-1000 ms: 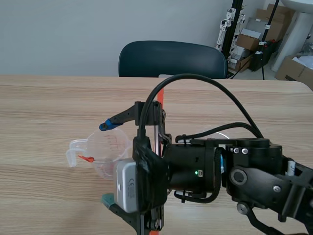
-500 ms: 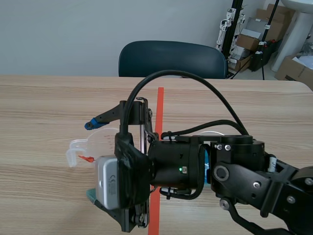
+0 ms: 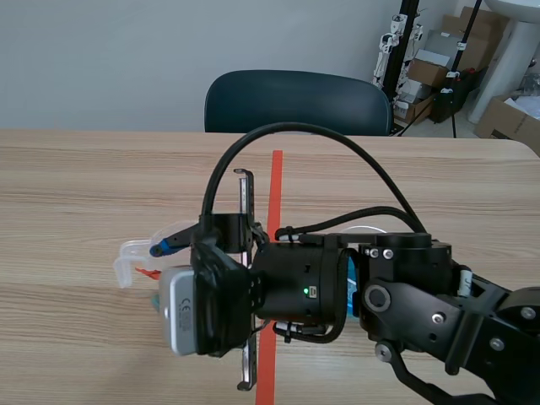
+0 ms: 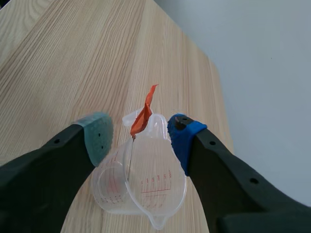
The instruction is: Do the redox reaction experiment. lift the metal plate out of the left beaker
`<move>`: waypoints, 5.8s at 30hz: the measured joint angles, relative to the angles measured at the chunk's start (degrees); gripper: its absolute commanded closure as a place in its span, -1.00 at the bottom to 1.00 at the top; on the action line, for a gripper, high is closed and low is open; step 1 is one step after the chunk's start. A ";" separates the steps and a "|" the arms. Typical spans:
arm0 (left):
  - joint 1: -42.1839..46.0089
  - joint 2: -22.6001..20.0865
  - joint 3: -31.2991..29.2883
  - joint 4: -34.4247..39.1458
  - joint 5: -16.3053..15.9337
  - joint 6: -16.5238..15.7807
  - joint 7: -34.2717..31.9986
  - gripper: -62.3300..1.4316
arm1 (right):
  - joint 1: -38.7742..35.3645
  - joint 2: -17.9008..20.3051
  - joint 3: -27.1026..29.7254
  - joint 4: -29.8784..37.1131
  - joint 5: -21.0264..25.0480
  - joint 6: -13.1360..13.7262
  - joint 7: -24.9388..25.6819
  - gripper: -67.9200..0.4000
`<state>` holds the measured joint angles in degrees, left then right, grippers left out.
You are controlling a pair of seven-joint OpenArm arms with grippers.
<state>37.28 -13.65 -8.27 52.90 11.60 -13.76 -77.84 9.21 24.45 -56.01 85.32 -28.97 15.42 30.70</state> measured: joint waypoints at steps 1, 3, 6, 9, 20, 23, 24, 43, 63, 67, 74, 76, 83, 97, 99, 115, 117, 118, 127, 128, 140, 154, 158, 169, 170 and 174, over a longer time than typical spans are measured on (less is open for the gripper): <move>0.00 0.00 0.00 0.00 0.00 0.00 0.00 -1.00 | 0.00 0.00 0.00 0.00 0.00 0.00 -0.11 0.54; 0.00 0.00 0.00 0.00 0.00 0.00 0.00 -1.00 | 0.00 0.00 0.00 0.00 0.02 0.00 -0.07 0.63; 0.00 0.00 0.00 0.00 0.00 0.00 0.00 -1.00 | 0.00 -0.02 0.00 0.00 0.02 0.00 -0.04 0.73; 0.00 0.00 0.00 0.00 0.00 0.00 0.00 -1.00 | 0.00 -0.24 0.00 0.00 0.00 0.00 -0.07 0.77; 0.00 0.00 0.00 0.00 0.00 0.00 0.00 -1.00 | 0.00 -1.31 0.00 0.00 0.00 0.02 -0.09 0.98; 0.00 0.00 0.00 0.00 0.00 0.00 0.00 -1.00 | 0.00 -1.46 0.00 0.00 0.00 0.02 -0.07 0.98; 0.00 0.00 0.00 0.00 0.00 0.00 0.00 -1.00 | 0.00 -1.51 0.00 0.00 0.00 0.02 -0.07 0.98; 0.00 0.00 0.00 0.00 0.13 0.00 0.00 -1.00 | 0.00 -1.77 0.00 0.00 5.57 -0.02 -1.90 0.98; 0.00 0.00 0.00 0.00 0.13 0.00 0.00 -1.00 | 0.00 -1.77 0.02 0.00 27.15 -0.17 -9.73 0.98; 0.00 0.00 0.00 0.00 0.13 0.00 0.00 -1.00 | -0.04 -1.77 1.05 0.00 32.61 -0.09 -11.39 0.98; 0.00 0.00 0.00 0.00 0.13 0.00 0.00 -1.00 | 0.00 -1.77 5.40 0.00 39.21 -0.09 -14.27 0.98; 0.00 0.00 0.00 0.00 0.13 0.00 0.00 -1.00 | -0.02 -1.75 5.79 0.00 40.44 1.16 -14.40 0.98; 0.00 0.00 0.00 0.00 0.13 0.00 0.00 -1.00 | 0.11 -1.75 6.47 0.00 44.96 3.10 -16.28 0.98; 0.00 0.00 0.00 0.00 0.13 0.00 0.00 -1.00 | 0.28 -1.75 6.45 0.00 52.02 4.33 -19.06 0.98; 0.00 0.00 0.00 0.00 0.13 0.00 0.00 -1.00 | 0.46 -1.75 6.45 0.00 52.96 4.33 -19.87 0.98; -0.02 0.00 0.00 0.00 0.13 -0.02 0.00 -1.00 | 2.67 -1.70 6.45 3.54 56.81 4.85 -24.44 0.98; -0.02 0.00 0.00 0.00 0.13 -0.02 0.00 -1.00 | 2.67 -1.09 6.45 4.90 57.11 4.81 -24.68 0.98; -0.02 0.00 0.00 0.00 0.13 -0.02 0.00 -1.00 | 2.67 -0.90 6.47 5.66 57.11 4.83 -24.92 0.98; -0.02 0.00 0.00 0.00 0.13 -0.02 0.00 -1.00 | 2.69 0.87 8.90 10.27 59.69 4.94 -27.19 0.98; -0.02 0.00 0.00 0.00 0.13 -0.02 0.00 -1.00 | 2.71 1.36 9.14 10.95 60.54 4.94 -27.19 0.98; -0.02 0.00 0.00 0.00 0.13 -0.02 0.00 -1.00 | 8.59 7.04 9.16 15.69 75.17 4.96 -30.62 0.98; -0.02 0.00 0.00 0.00 0.13 -0.02 0.00 -1.00 | 14.75 11.56 9.11 15.69 85.88 8.04 -33.35 0.98; -0.02 0.00 0.00 0.00 0.13 -0.02 0.00 -1.00 | 15.54 11.52 9.09 15.69 87.12 10.38 -35.60 0.98; -0.02 0.00 0.00 0.00 0.13 -0.02 0.00 -1.00 | 15.54 11.45 9.07 15.69 87.08 9.92 -35.50 0.98; -0.02 0.00 0.00 0.00 0.13 -0.02 0.00 -1.00 | 15.54 11.45 9.07 15.69 87.08 9.92 -35.50 0.98; -0.02 0.00 0.00 0.00 0.13 -0.02 0.00 -1.00 | 15.54 11.45 9.07 15.69 87.08 9.92 -35.50 0.98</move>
<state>37.26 -13.65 -8.27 52.90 11.73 -13.78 -77.84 24.75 35.90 -46.94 101.01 58.11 25.34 -4.80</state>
